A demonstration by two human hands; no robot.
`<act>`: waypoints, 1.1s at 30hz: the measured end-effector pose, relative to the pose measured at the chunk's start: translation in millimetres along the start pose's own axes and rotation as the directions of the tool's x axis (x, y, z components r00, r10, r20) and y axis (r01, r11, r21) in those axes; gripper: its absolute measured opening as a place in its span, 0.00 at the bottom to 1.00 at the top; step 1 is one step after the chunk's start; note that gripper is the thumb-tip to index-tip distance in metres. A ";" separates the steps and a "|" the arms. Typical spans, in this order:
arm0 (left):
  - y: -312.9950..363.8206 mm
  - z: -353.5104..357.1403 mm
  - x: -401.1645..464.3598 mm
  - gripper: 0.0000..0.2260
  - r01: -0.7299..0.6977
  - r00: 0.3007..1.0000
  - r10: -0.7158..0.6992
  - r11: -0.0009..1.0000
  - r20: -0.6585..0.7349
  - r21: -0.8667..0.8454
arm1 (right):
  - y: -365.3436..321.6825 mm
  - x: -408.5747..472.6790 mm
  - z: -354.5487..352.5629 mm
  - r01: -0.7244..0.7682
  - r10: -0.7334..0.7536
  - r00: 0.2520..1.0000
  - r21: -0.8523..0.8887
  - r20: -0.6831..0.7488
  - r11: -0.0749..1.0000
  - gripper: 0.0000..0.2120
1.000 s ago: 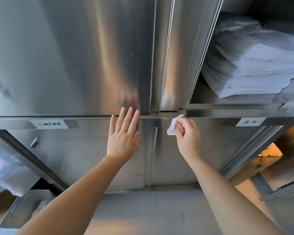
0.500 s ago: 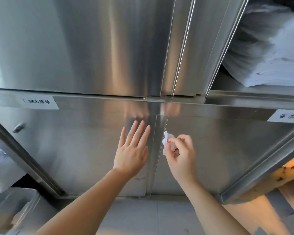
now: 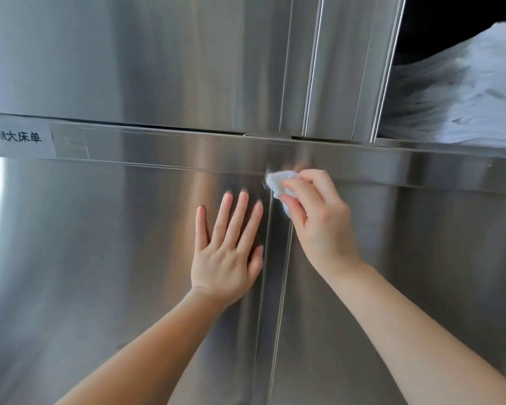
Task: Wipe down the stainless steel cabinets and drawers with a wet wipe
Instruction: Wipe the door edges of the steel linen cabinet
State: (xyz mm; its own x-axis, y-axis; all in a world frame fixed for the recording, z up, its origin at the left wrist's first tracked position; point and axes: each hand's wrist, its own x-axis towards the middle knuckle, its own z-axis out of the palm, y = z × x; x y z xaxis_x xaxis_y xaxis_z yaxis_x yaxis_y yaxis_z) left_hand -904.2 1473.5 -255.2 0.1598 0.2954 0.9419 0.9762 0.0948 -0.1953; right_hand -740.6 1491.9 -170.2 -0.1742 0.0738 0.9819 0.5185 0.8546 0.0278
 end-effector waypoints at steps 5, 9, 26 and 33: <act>-0.9 4.2 -2.2 0.30 0.000 0.999 0.001 1.000 -0.038 0.028 | -2.6 -34.4 15.6 -0.042 0.042 0.998 0.023 -0.039 0.999 0.04; -1.3 3.7 -1.3 0.29 0.003 0.999 -0.002 1.000 -0.042 0.029 | -8.4 -53.1 16.4 -0.080 0.081 0.996 0.045 -0.034 0.996 0.01; -0.2 1.0 -0.8 0.30 0.003 0.999 -0.002 1.000 -0.038 0.021 | 2.7 -15.4 21.8 0.066 -0.094 0.988 -0.217 -0.122 0.974 0.09; -0.3 -0.7 -0.3 0.29 0.001 1.000 0.000 1.000 -0.025 0.022 | 10.5 -31.6 27.6 0.123 -0.148 0.985 -0.240 -0.089 0.963 0.08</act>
State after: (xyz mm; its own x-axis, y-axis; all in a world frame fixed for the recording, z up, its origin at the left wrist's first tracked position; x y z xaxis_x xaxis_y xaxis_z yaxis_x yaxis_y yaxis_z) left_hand -904.4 1472.6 -255.3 0.1633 0.2713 0.9485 0.9728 0.1158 -0.2006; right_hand -752.8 1512.8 -206.1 -0.1737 -0.1002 0.9797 0.6790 0.7084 0.1928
